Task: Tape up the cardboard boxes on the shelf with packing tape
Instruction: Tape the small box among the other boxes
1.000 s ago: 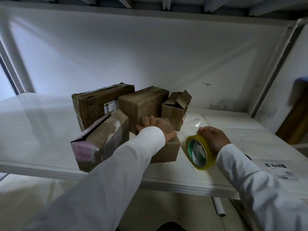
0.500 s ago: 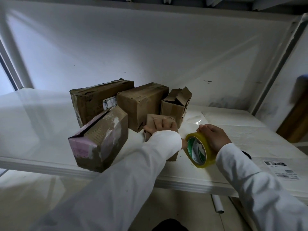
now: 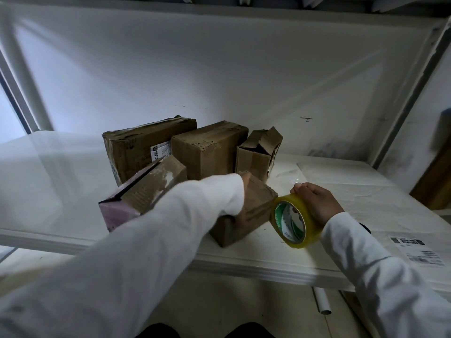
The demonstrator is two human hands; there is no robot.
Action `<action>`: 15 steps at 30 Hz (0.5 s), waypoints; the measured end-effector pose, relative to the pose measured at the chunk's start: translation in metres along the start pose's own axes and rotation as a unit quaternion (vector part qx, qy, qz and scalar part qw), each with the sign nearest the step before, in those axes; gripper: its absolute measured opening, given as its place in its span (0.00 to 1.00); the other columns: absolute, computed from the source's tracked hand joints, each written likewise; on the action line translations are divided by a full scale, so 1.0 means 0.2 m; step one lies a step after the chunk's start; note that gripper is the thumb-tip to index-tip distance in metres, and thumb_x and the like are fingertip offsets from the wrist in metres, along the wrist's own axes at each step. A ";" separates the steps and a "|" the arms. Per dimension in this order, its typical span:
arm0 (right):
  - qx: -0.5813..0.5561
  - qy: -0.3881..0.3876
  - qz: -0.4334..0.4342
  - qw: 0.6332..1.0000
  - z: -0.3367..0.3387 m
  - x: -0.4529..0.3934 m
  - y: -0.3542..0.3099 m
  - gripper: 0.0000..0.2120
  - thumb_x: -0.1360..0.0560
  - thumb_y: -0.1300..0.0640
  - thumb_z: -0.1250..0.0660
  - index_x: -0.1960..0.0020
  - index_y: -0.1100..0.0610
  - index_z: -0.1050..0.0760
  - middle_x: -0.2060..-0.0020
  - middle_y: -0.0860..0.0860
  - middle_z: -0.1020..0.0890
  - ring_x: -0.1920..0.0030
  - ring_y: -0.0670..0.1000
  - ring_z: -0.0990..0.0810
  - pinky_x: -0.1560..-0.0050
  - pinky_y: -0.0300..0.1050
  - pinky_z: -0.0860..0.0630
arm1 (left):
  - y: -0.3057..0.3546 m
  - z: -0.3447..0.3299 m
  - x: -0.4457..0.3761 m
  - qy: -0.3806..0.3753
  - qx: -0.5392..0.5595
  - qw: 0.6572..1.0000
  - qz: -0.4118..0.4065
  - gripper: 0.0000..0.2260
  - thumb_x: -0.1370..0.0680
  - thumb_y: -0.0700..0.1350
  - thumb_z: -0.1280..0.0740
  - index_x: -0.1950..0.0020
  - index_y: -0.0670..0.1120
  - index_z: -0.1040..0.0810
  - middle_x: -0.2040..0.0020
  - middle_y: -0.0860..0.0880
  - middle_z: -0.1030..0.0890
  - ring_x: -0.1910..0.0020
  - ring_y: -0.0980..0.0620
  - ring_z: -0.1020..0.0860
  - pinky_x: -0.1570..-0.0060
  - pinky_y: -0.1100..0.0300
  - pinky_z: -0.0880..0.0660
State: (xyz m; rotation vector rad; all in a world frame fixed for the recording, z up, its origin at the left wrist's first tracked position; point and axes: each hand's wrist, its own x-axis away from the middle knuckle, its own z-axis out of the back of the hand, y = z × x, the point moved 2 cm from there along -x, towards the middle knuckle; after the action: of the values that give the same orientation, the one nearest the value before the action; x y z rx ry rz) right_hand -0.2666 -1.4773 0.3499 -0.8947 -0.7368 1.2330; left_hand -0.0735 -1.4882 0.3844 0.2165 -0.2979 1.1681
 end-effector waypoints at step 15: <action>-0.015 -0.035 -0.035 0.999 0.05 -0.01 -0.01 0.15 0.20 0.45 0.44 0.54 0.51 0.23 0.51 0.54 0.20 0.53 0.57 0.22 0.42 0.54 0.27 | -0.09 -0.07 -0.13 0.017 0.100 0.995 0.024 0.45 0.30 0.48 0.25 0.21 0.52 0.51 0.24 0.45 0.43 0.25 0.43 0.44 0.27 0.49 0.45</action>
State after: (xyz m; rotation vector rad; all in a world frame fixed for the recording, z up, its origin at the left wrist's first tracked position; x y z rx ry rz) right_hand -0.2742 -1.4769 0.3552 -0.8458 -0.8382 1.1993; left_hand -0.0640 -1.5131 0.3618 0.3671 -0.1564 1.2483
